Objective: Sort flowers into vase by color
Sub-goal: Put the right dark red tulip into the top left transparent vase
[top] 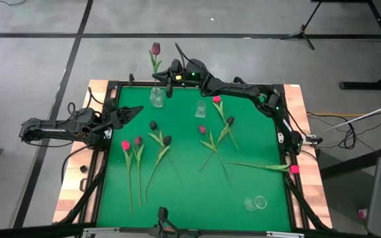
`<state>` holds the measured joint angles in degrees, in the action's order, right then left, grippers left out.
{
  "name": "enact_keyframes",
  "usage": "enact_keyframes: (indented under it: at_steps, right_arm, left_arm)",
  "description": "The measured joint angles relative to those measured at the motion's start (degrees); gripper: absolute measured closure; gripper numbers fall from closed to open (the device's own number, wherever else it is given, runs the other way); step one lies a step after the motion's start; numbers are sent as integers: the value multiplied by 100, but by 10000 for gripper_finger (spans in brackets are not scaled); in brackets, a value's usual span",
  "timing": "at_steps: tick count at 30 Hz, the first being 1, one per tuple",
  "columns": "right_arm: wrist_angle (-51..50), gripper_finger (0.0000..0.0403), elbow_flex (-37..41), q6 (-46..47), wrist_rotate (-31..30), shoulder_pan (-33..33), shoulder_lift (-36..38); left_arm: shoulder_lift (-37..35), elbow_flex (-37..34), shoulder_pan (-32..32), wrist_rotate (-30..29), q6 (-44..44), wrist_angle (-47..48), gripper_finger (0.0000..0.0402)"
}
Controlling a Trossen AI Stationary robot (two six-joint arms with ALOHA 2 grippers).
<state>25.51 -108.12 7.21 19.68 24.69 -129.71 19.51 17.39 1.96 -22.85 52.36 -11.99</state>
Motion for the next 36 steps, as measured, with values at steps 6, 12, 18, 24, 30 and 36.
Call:
enact_keyframes:
  at_steps: [6, 12, 18, 24, 30, 36]
  right_arm:
    - [-5, 395, 0, -1, 0, 2, 0]
    - [-6, 395, 0, -1, 4, 4, 0]
    - [-12, 395, 0, -3, 7, 4, 0]
    - [-133, 395, 0, -10, 9, 4, 0]
    - [-363, 395, 0, -147, 9, 4, 0]
    - [-459, 395, 0, -171, 13, 4, 0]
  left_arm:
    - [0, -2, 0, 0, 13, 0, 218]
    - [-1, -1, 0, 0, 19, 0, 218]
    - [-2, 0, 0, 0, 19, 0, 218]
    - [-2, 0, 0, 0, 19, 0, 218]
    - [-1, -1, 0, 1, 19, 0, 218]
    - [-2, -2, 0, 0, 19, 0, 218]
